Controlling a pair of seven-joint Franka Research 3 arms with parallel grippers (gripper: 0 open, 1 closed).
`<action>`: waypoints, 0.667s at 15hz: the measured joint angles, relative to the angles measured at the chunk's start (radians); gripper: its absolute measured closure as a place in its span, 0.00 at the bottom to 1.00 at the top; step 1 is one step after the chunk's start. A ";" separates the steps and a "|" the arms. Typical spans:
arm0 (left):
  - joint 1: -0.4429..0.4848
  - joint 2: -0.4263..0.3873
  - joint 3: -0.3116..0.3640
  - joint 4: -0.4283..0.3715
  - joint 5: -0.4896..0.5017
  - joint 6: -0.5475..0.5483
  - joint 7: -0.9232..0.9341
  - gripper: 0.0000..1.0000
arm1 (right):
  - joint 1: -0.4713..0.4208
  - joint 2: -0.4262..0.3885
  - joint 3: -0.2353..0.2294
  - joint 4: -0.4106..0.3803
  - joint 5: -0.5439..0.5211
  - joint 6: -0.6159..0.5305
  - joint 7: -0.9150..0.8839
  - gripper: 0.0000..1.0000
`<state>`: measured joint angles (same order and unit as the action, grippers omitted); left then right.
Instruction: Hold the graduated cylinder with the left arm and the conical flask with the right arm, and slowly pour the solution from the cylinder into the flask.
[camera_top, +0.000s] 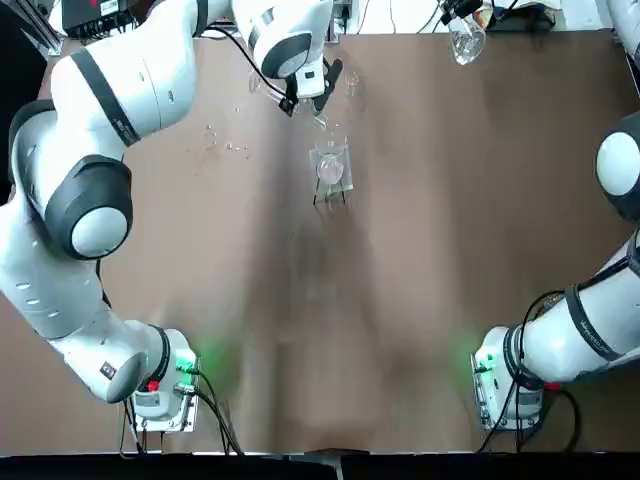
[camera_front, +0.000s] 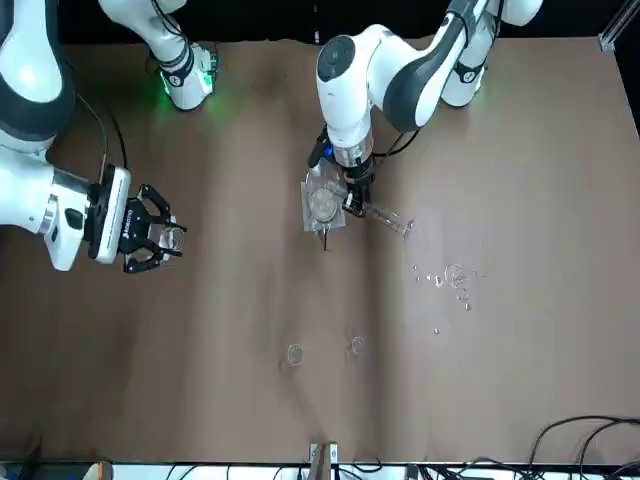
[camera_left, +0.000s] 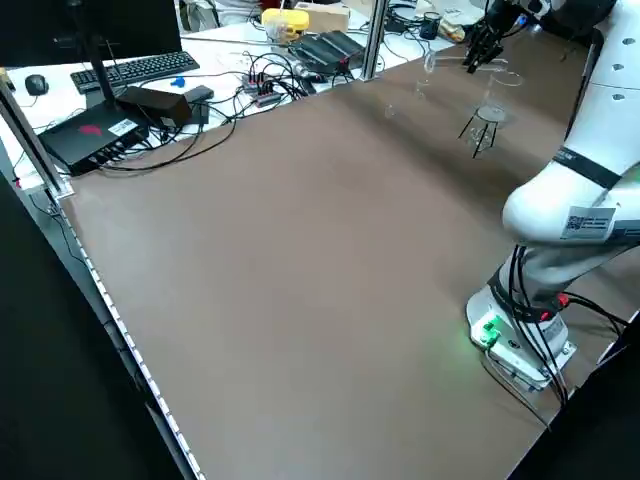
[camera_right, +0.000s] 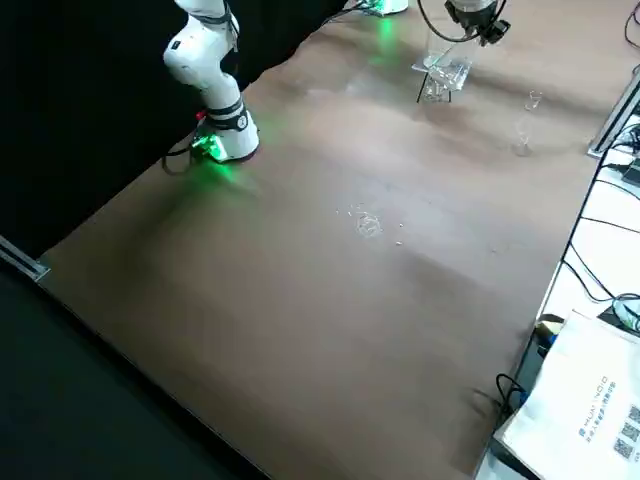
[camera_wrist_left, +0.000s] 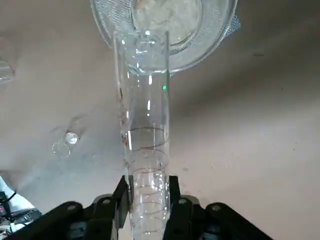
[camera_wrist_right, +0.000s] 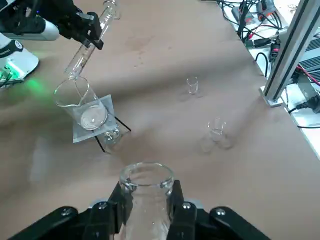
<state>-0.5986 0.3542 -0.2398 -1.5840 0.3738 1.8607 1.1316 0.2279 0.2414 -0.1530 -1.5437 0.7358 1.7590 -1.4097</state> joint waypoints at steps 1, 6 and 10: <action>-0.003 0.000 0.000 0.000 0.005 0.000 -0.002 0.66 | -0.001 0.000 -0.002 0.000 -0.001 0.000 0.000 0.61; -0.011 0.000 0.000 -0.001 0.040 -0.007 -0.003 0.66 | -0.005 0.000 -0.005 0.000 -0.003 -0.001 -0.006 0.61; -0.018 0.000 0.000 -0.001 0.076 -0.020 -0.003 0.66 | -0.013 0.000 -0.008 0.000 -0.004 -0.004 -0.015 0.61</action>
<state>-0.6170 0.3542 -0.2399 -1.5849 0.4498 1.8404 1.1288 0.2152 0.2413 -0.1609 -1.5437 0.7321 1.7548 -1.4246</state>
